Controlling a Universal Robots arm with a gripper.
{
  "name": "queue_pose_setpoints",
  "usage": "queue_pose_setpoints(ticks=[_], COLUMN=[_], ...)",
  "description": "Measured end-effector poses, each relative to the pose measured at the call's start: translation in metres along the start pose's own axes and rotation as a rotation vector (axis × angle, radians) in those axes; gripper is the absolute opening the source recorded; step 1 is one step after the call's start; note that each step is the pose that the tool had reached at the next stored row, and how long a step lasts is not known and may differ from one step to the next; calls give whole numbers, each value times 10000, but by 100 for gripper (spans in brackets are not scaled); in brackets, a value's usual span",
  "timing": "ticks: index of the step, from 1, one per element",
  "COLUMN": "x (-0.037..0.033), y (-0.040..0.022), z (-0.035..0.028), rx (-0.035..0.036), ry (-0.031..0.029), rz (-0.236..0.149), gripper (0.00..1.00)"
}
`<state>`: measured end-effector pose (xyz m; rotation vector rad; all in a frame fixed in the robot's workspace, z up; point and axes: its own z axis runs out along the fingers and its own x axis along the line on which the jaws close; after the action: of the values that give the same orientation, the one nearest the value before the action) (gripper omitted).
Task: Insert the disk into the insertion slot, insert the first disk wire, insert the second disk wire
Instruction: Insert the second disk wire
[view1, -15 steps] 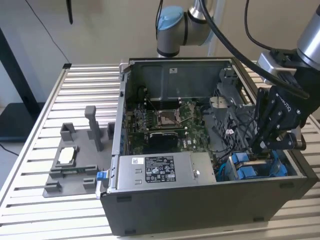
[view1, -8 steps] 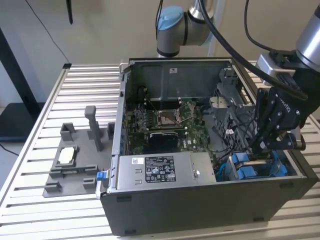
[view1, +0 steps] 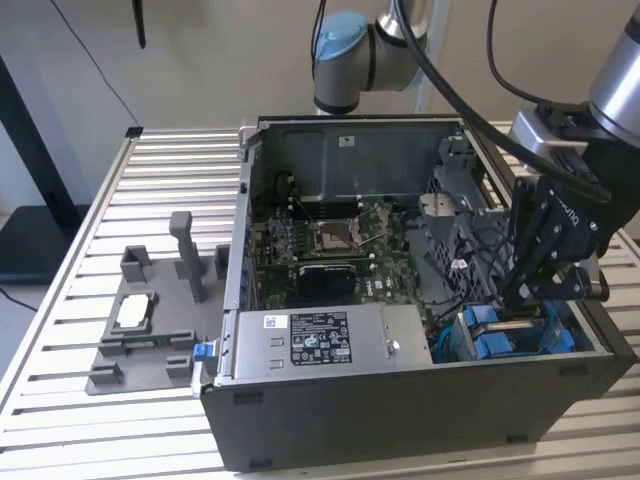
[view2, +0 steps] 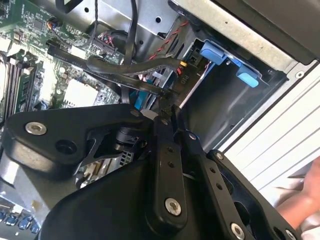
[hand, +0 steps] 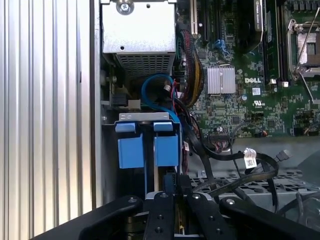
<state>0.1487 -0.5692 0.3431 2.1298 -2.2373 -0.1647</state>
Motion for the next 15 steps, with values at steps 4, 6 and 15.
queue_pose_setpoints(ticks=[4,6,15], x=[1,1,0], y=[2,3,5], z=[11,20,29], rx=[1,1,1], ry=[16,27,29], rz=[2,3,5], gripper=[16,16,16])
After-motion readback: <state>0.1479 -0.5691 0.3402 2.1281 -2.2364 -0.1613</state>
